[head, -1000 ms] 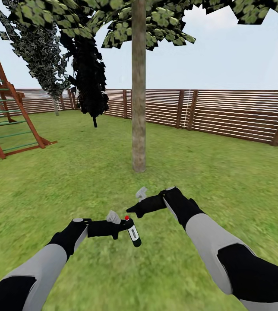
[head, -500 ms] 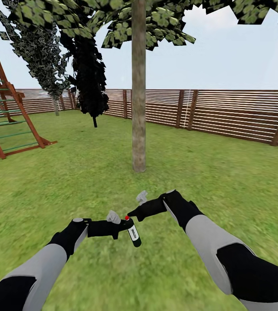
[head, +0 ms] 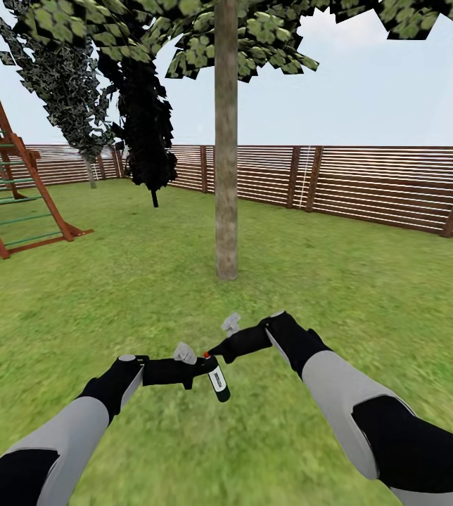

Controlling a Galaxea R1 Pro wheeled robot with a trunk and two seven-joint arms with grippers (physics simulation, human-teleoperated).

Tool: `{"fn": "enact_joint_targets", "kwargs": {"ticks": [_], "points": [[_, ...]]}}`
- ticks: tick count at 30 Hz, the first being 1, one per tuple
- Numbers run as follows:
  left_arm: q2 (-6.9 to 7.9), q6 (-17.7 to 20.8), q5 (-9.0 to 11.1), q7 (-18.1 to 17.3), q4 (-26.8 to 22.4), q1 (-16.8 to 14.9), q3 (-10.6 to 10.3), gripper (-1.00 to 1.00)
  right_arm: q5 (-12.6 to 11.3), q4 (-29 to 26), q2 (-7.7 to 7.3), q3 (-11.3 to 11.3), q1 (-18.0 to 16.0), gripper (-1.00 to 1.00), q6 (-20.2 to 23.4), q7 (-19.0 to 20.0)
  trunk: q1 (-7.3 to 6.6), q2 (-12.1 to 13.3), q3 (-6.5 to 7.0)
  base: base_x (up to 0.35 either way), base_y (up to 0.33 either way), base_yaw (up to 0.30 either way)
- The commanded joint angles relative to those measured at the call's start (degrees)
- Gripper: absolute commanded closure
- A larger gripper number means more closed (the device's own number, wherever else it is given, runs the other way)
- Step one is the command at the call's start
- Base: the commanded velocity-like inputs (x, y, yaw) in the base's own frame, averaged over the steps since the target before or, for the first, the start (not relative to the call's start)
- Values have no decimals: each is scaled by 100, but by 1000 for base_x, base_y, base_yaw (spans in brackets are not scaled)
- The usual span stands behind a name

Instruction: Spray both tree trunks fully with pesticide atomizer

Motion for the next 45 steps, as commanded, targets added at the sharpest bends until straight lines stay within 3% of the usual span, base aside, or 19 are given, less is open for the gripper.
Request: {"fn": "enact_joint_targets", "kwargs": {"ticks": [1,11,13,20,21,25,26,28,29,30,31,32,33,34,36,37,39,41,45], "points": [[0,0,2,2,-1,1,2,100,0,7,0,0,0,100,-1,0,0,0,0,0,0,0],[0,0,2,3,4,0,23,100,7,-4,-5,-6,-2,100,3,-191,0,0,0,0,0,0],[0,0,2,3,5,0,28,100,8,-58,-23,-16,-17,100,26,-546,0,0,0,0,0,0],[5,-8,-2,3,15,0,47,100,17,-448,-94,-68,-496,100,64,-2704,0,0,0,0,0,0],[7,-8,-4,3,14,0,50,100,17,-453,-95,-68,-507,-100,62,-2862,0,0,0,0,0,0],[31,-23,-6,86,9,6,80,100,17,-461,-135,-79,-523,-100,52,-3437,0,0,0,0,0,0],[42,-29,-3,360,9,5,89,100,14,-455,-148,-90,-521,-100,35,-3967,0,0,0,0,0,0],[36,-36,19,1627,29,1,96,100,9,-361,-162,-191,-482,-100,6,-5049,0,0,0,0,0,0],[31,-42,30,2307,40,2,97,100,7,-244,-167,-253,-465,-100,-27,-5441,0,0,0,0,0,0],[21,-47,44,3339,66,0,100,100,3,12,-173,-384,-439,-100,-128,-6011,0,0,0,0,0,0],[15,-49,67,3989,98,1,109,100,2,224,-177,-493,-420,-100,-231,-6393,0,0,0,0,0,0],[-6,-54,147,4583,142,1,125,100,1,477,-180,-586,-379,-100,-377,-6761,0,0,0,0,0,0],[-83,-62,395,5319,242,2,138,100,0,915,-182,-669,-310,-100,-708,-7285,0,0,0,0,0,0],[-126,-68,589,5688,321,1,143,100,-2,1221,-183,-702,-267,-100,-998,-7611,0,0,0,0,0,0],[-176,-143,853,6109,498,1,148,100,-94,1785,-219,-744,-99,-100,-1750,-8210,0,0,0,0,0,0],[-195,-398,944,6252,674,0,148,100,-289,2039,-243,-758,141,-100,-2296,-8476,0,0,0,0,0,0],[-308,-778,1003,6339,844,0,140,100,-787,2222,-255,-763,470,-100,-2885,-8663,0,0,0,46,0,0],[-552,-926,1006,6361,908,0,126,100,-1185,2296,-255,-764,724,-100,-3136,-8705,0,0,0,214,0,0],[-642,-960,1012,6367,928,-1,120,100,-1316,2315,-251,-755,949,-100,-3230,-8693,0,0,0,324,4,0]]}}
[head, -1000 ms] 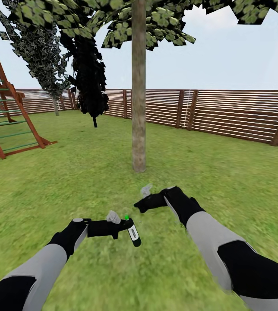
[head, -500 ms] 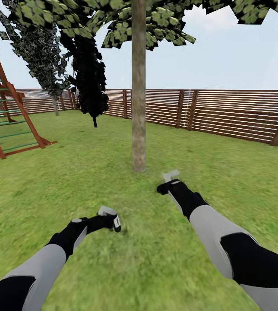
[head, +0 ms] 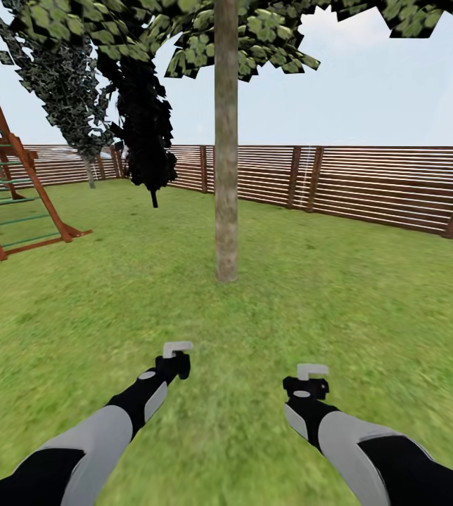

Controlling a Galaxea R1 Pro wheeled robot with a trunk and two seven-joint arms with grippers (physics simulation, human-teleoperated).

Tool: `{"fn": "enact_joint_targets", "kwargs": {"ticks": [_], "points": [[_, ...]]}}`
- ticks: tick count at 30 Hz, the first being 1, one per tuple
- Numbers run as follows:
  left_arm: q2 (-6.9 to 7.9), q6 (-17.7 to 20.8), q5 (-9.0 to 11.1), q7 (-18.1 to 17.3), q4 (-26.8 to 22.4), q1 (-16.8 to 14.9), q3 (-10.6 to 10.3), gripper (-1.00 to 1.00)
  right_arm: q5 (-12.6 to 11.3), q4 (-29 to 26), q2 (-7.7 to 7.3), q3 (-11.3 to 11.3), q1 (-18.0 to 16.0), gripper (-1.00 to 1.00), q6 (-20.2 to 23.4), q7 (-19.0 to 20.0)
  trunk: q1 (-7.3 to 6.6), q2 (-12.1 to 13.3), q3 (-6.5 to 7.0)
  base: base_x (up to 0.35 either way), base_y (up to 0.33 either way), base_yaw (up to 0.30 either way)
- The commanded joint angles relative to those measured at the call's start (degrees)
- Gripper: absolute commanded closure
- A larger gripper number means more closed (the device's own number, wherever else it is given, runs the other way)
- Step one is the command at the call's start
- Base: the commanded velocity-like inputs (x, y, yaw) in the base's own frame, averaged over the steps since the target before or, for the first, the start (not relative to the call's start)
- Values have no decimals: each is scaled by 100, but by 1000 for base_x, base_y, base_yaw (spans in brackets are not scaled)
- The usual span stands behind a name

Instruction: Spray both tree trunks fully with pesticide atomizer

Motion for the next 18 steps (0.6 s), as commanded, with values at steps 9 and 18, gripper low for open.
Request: {"fn": "enact_joint_targets", "kwargs": {"ticks": [9,18], "points": [[-9,-40,8,17,20,5,15,100,-13,10,8,-3,114,-100,-15,3,0,0,0,348,78,0],[-9,-43,6,2,20,1,15,100,37,62,-85,11,260,-100,-14,3,0,0,0,350,7,0]]}}
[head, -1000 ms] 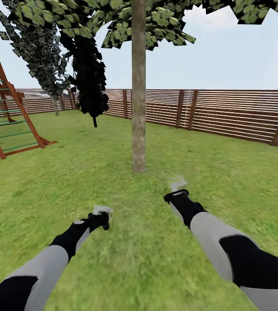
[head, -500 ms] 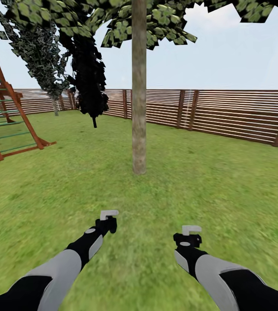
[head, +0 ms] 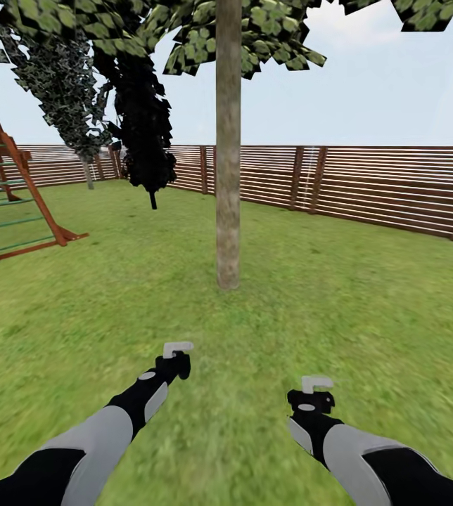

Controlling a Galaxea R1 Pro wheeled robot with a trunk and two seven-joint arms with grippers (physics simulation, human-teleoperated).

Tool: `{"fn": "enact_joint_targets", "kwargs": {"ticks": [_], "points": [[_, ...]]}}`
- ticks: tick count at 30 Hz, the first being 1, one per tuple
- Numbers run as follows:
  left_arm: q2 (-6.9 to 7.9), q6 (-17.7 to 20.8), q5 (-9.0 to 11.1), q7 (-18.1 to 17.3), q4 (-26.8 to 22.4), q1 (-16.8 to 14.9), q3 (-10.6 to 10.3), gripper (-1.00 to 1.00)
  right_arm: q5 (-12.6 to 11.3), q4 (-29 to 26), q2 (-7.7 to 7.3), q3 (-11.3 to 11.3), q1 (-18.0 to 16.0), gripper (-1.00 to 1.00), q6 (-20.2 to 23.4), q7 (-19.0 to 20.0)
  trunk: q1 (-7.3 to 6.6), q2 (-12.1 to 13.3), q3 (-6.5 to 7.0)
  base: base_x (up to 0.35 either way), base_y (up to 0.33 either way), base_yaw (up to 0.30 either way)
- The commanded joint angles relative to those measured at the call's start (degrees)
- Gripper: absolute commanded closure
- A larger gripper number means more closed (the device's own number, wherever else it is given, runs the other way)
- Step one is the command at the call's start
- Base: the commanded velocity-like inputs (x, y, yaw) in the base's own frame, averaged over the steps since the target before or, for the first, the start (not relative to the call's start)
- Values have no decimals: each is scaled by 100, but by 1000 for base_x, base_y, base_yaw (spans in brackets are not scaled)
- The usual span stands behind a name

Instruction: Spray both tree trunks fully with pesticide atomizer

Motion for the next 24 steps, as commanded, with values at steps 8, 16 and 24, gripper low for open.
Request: {"fn": "enact_joint_targets", "kwargs": {"ticks": [8,16,24], "points": [[-3,4,3,-19,0,2,-4,100,-6,60,-1512,18,340,-100,52,2942,0,0,0,350,0,0],[-9,22,3,-20,0,0,-9,100,9,61,-1531,26,501,-100,36,3078,0,0,0,350,0,0],[-129,27,1,-20,7,2,-18,100,10,67,-1521,27,528,-100,27,3083,0,0,0,350,0,0]]}}
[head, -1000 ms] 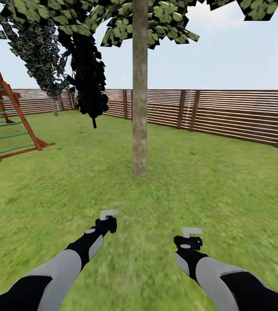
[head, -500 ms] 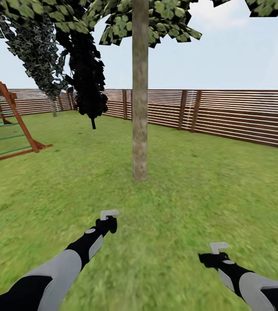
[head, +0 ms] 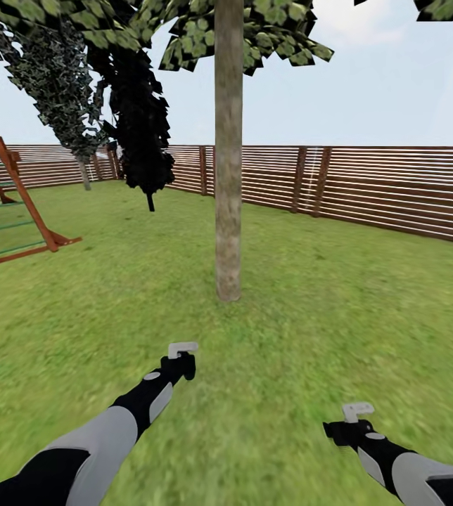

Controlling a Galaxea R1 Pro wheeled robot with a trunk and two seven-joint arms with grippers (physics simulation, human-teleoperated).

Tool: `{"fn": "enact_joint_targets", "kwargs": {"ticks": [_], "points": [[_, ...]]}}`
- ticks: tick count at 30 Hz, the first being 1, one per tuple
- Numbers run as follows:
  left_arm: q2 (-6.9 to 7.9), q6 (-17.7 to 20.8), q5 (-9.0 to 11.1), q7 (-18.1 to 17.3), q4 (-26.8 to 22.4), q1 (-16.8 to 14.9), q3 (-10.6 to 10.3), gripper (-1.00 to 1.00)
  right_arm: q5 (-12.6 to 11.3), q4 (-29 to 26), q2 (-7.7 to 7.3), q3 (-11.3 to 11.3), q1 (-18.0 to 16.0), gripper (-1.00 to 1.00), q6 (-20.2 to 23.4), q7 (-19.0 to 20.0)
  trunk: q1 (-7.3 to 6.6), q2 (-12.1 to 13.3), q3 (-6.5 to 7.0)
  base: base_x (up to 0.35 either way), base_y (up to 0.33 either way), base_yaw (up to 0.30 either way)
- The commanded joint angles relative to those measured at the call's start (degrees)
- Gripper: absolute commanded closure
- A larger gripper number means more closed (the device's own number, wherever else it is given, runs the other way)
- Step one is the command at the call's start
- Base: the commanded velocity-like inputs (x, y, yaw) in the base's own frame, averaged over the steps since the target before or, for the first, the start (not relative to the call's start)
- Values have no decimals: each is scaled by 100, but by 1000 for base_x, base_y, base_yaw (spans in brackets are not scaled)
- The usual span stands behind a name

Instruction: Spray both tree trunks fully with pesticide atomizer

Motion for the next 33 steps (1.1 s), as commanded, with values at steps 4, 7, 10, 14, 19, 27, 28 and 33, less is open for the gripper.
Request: {"fn": "enact_joint_targets", "kwargs": {"ticks": [4,7,10,14,19,27,28,33], "points": [[-10,3,-2,0,0,2,1,100,0,1,12,0,3,-100,0,0,0,0,0,350,0,0],[-12,1,-4,0,0,-2,1,100,0,2,16,0,4,-100,0,0,0,0,0,350,0,0],[-12,2,-2,0,0,-2,1,100,0,2,30,0,4,-100,0,0,0,0,0,350,0,0],[-14,6,-6,0,0,1,1,100,0,2,78,0,4,-100,0,0,0,0,0,350,0,0],[-45,7,-6,0,0,1,1,100,0,2,89,0,22,-100,0,0,0,0,0,350,0,0],[-47,17,-6,0,0,3,-13,100,0,1,97,0,34,-100,0,0,0,0,0,350,0,0],[-51,25,-6,-3,-3,2,-20,100,0,1,97,0,36,-100,0,0,0,0,0,350,0,0],[-236,443,-6,-26,-37,3,-61,100,0,1,97,0,39,-100,0,0,0,0,0,350,0,0]]}}
